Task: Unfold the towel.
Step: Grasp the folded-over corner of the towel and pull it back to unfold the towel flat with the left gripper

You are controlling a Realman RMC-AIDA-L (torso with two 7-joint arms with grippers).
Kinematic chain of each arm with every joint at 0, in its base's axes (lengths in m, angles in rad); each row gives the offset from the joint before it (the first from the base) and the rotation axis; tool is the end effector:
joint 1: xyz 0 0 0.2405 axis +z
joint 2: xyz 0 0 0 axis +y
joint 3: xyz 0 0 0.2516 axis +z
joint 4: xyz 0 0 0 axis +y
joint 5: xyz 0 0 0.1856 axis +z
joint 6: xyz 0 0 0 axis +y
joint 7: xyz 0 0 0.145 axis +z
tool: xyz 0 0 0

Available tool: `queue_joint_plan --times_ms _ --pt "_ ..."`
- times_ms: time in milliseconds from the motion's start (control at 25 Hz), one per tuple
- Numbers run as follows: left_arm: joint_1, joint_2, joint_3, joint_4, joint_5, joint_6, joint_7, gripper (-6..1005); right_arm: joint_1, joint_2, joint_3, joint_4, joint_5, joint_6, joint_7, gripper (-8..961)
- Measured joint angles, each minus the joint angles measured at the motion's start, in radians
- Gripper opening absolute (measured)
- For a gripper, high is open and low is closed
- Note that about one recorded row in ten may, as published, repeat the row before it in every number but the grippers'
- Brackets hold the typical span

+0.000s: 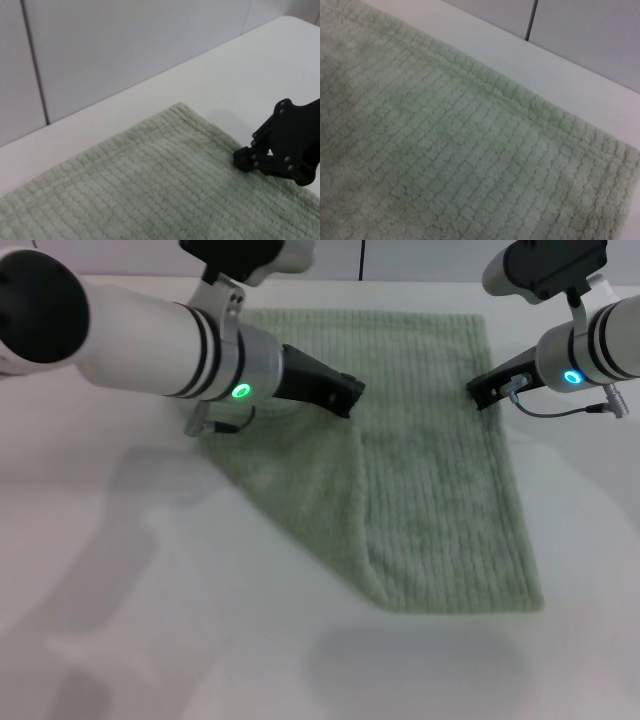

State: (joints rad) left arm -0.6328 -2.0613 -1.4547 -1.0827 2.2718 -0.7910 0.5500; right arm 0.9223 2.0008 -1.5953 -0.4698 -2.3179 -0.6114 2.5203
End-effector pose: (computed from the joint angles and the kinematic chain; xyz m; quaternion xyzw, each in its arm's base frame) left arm -0.1517 0.3743 -0.0610 -0.9194 -0.2942 -0.0294 0.2594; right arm 0.2169 0.4282 -0.0456 -0.8793 0.3278 -0.0929 0.3328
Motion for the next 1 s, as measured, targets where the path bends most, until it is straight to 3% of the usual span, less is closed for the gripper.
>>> queue_joint_plan --times_ms 480,1000 --pt "0.068 0.001 -0.084 -0.093 0.001 -0.131 0.047 88 0.002 -0.001 0.0 0.002 -0.003 -0.012 0.0 24" --pt "0.068 0.0 -0.096 -0.091 0.0 -0.179 0.064 92 0.014 0.0 -0.007 0.002 -0.007 -0.012 0.0 24"
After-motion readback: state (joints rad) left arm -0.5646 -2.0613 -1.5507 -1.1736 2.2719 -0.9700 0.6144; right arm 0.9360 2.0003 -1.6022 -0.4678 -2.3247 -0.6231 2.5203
